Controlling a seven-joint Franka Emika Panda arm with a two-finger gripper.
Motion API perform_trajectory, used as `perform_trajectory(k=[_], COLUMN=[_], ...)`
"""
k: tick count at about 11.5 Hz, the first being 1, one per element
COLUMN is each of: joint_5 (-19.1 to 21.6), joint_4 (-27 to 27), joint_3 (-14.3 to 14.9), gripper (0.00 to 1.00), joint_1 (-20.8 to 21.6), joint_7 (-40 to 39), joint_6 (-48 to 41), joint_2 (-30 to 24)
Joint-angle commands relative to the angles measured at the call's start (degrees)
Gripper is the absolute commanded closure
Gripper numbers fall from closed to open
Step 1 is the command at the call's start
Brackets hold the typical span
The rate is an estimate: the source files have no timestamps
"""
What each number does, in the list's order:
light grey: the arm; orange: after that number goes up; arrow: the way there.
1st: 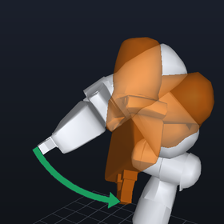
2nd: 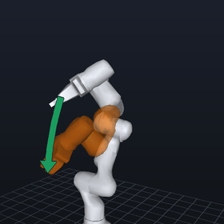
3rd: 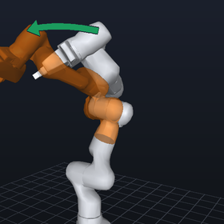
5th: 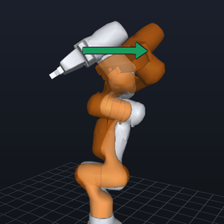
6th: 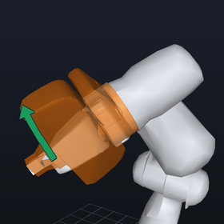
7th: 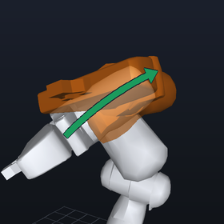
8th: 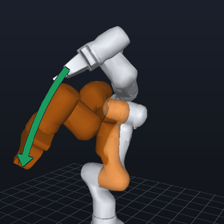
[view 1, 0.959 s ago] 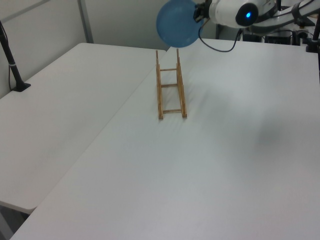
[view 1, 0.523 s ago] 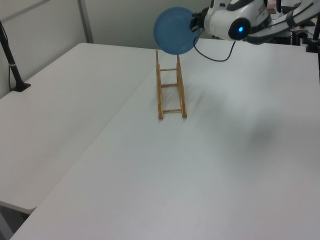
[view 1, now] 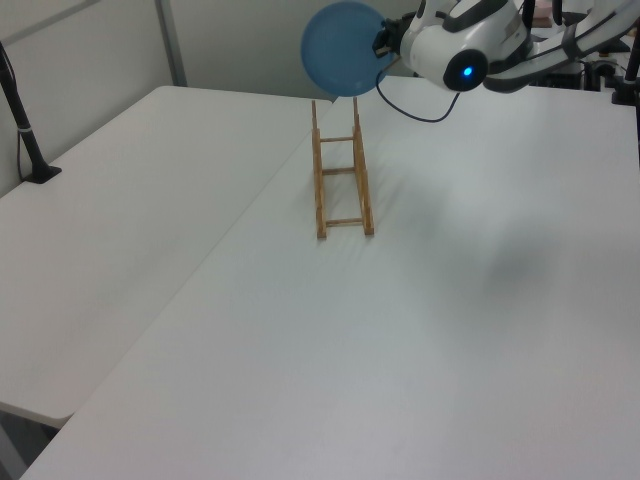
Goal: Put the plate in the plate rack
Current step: 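Turn the plate upright and lower it between the rack pegs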
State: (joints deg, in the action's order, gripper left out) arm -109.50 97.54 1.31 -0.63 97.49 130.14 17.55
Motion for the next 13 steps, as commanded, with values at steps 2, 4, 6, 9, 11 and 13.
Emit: perform_trajectory(k=[2,4,6,9,11,13], joint_5=[-1.77,-1.68,-1.77,-1.94,-1.94,-1.94], joint_4=[-3.15,-3.85,-3.94,-3.94,-3.94,-3.85], joint_3=[0.18,0.18,0.18,0.18,0.18,0.18], gripper=[1.00,1.00,1.00,1.00,1.00,0.94], joint_1=[2.03,2.39,3.00,3.09,3.18,3.18], joint_7=[3.93,3.93,3.84,3.67,3.58,3.58], joint_6=[-1.99,-1.99,-2.25,-2.34,-2.34,-2.34], joint_2=[3.63,4.86,5.74,7.23,8.20,8.64])
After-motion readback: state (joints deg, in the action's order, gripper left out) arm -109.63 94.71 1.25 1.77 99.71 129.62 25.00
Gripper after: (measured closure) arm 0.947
